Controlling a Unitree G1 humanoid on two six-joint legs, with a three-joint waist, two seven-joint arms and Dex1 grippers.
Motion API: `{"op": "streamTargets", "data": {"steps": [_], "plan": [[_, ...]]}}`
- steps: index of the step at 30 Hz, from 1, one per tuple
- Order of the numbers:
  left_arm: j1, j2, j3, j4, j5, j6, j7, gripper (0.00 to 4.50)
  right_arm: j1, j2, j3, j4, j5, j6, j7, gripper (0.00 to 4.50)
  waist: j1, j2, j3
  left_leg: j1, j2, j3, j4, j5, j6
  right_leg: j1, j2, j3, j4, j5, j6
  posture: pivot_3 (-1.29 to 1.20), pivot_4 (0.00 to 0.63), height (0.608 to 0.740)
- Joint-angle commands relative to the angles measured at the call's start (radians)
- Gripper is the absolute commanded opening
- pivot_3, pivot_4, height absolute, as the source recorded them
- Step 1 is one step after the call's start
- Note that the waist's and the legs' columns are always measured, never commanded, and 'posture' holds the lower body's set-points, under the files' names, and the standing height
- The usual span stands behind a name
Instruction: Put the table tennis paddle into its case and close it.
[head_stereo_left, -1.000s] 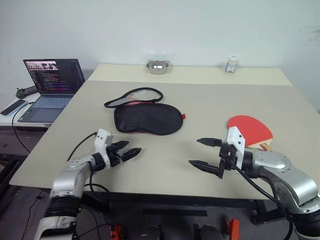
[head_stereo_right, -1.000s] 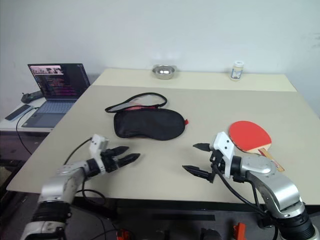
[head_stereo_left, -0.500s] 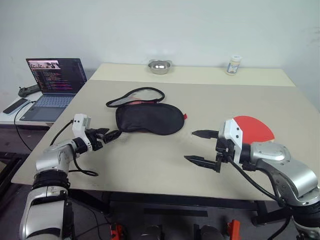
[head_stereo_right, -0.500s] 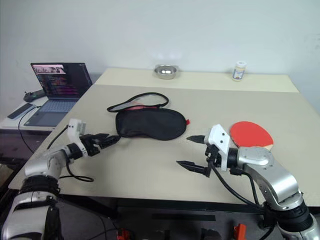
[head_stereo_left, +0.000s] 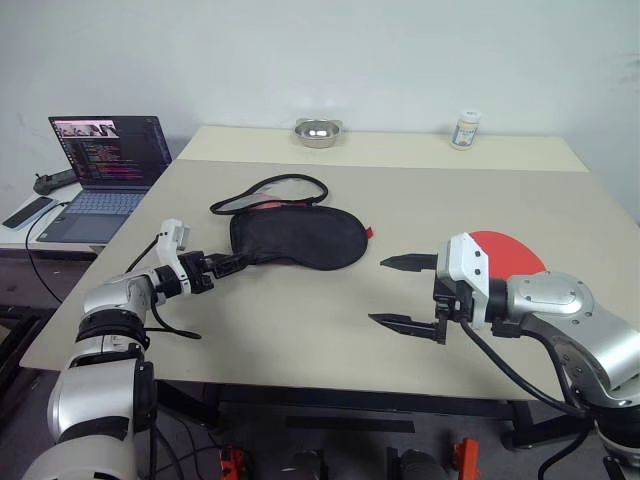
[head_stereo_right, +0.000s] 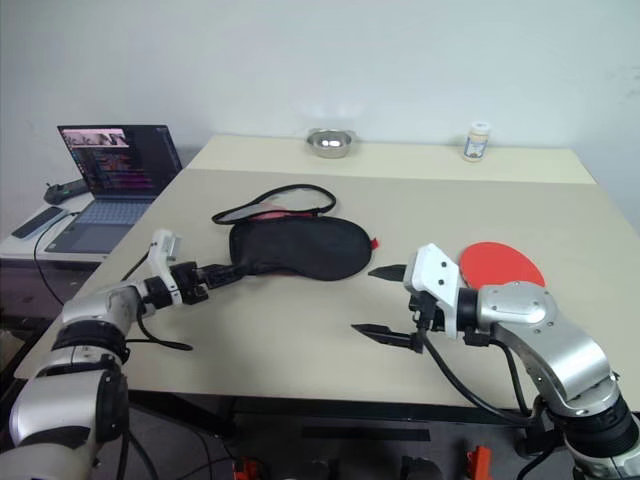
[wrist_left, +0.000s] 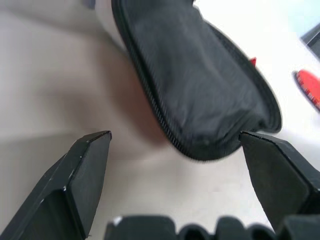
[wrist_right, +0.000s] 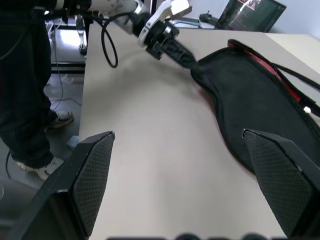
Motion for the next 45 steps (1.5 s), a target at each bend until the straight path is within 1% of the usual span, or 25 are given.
{"op": "streamTargets", "data": {"steps": [1, 7, 9, 11, 19, 21, 23, 25, 29, 32, 38, 42, 45], "plan": [[-0.046, 0.008, 0.032, 0.013, -0.015, 0.007, -0.022, 4.46, -0.019, -0.008, -0.014, -0.024, 0.009, -0.01, 0.004, 4.5, -0.001, 0.0, 0.0, 0.0, 0.0, 0.0, 0.0, 0.0, 0.0, 0.0, 0.0, 0.0, 0.0, 0.0, 0.0, 0.0, 0.15, 0.74], [-0.067, -0.024, 0.034, 0.045, 0.004, 0.008, 0.014, 4.46, -0.016, -0.003, -0.004, -0.023, 0.002, -0.014, 0.0, 4.5, -0.004, -0.001, 0.0, 0.0, 0.0, 0.0, 0.0, 0.0, 0.0, 0.0, 0.0, 0.0, 0.001, 0.0, 0.0, 0.0, 0.15, 0.74], [-0.071, -0.035, 0.033, 0.053, 0.009, 0.003, 0.025, 4.08, -0.015, -0.003, -0.004, -0.022, -0.001, -0.016, 0.0, 4.5, -0.007, -0.001, 0.001, 0.0, 0.0, 0.0, 0.001, 0.0, 0.0, 0.0, 0.0, 0.0, 0.001, 0.0, 0.0, 0.0, 0.15, 0.74], [-0.077, -0.042, 0.041, 0.06, 0.007, -0.003, 0.039, 3.57, -0.014, -0.003, -0.003, -0.022, -0.005, -0.018, -0.002, 4.5, -0.009, -0.002, 0.001, 0.0, 0.0, 0.0, 0.001, 0.0, 0.0, 0.0, 0.0, 0.0, 0.002, 0.0, 0.0, 0.0, 0.15, 0.74], [-0.102, -0.077, 0.065, 0.033, -0.017, 0.016, 0.028, 0.6, 0.003, -0.007, -0.007, -0.027, -0.012, -0.022, -0.008, 4.5, -0.015, -0.003, 0.002, 0.0, 0.0, 0.0, 0.002, 0.0, 0.0, -0.001, 0.0, 0.001, 0.005, 0.0, 0.0, 0.0, 0.15, 0.74], [-0.106, -0.103, 0.072, -0.02, -0.043, 0.053, 0.009, 0.02, 0.008, -0.01, -0.013, -0.028, -0.013, -0.023, -0.007, 4.5, -0.015, -0.004, 0.002, 0.0, -0.001, 0.0, 0.002, 0.0, 0.0, -0.001, -0.001, 0.001, 0.006, 0.0, 0.0, 0.0, 0.15, 0.74], [-0.088, -0.138, 0.078, -0.116, -0.087, 0.13, -0.003, 0.02, 0.015, -0.018, -0.02, -0.027, -0.014, -0.025, -0.004, 4.5, -0.015, -0.006, 0.004, 0.0, -0.001, 0.0, 0.002, 0.0, 0.0, -0.001, -0.001, 0.0, 0.006, 0.0, 0.0, 0.0, 0.15, 0.74], [-0.039, -0.173, 0.072, -0.247, -0.127, 0.214, -0.004, 0.02, 0.021, -0.027, -0.028, -0.026, -0.015, -0.028, 0.001, 4.5, -0.015, -0.008, 0.005, 0.0, -0.001, 0.0, 0.002, 0.0, 0.0, -0.001, -0.001, 0.0, 0.006, 0.0, 0.0, 0.0, 0.15, 0.74], [0.087, -0.249, 0.076, -0.516, -0.223, 0.386, 0.064, 0.02, 0.034, -0.062, -0.052, -0.011, -0.014, -0.043, 0.018, 4.5, -0.019, -0.008, 0.005, 0.0, 0.0, 0.001, 0.002, 0.0, 0.0, -0.001, -0.001, 0.002, 0.006, 0.0, 0.0, 0.0, 0.15, 0.74], [0.158, -0.302, 0.075, -0.639, -0.262, 0.447, 0.122, 0.02, 0.046, -0.097, -0.07, 0.009, -0.019, -0.063, 0.039, 4.5, -0.019, -0.008, 0.005, 0.0, 0.0, 0.001, 0.002, 0.0, -0.001, -0.001, -0.001, 0.003, 0.006, 0.0, 0.0, 0.0, 0.15, 0.74], [0.219, -0.412, 0.093, -0.757, -0.338, 0.512, 0.24, 0.02, 0.053, -0.139, -0.09, 0.048, -0.031, -0.098, 0.068, 4.5, -0.014, -0.009, 0.005, 0.001, 0.0, 0.001, 0.002, 0.0, -0.001, -0.001, -0.001, 0.003, 0.007, 0.0, 0.0, 0.0, 0.15, 0.74], [0.215, -0.472, 0.108, -0.768, -0.372, 0.516, 0.317, 0.02, 0.063, -0.158, -0.096, 0.063, -0.047, -0.12, 0.077, 4.5, -0.012, -0.009, 0.005, 0.001, 0.0, 0.002, 0.002, 0.0, -0.001, -0.001, -0.001, 0.003, 0.007, 0.0, 0.0, 0.0, 0.15, 0.74], [0.214, -0.518, 0.086, -0.784, -0.386, 0.52, 0.344, 0.02, 0.071, -0.169, -0.099, 0.066, -0.055, -0.132, 0.082, 4.5, -0.01, -0.009, 0.005, 0.0, -0.001, 0.002, 0.002, 0.0, -0.001, -0.001, -0.002, 0.003, 0.007, 0.0, 0.0, 0.0, 0.15, 0.74]]}}
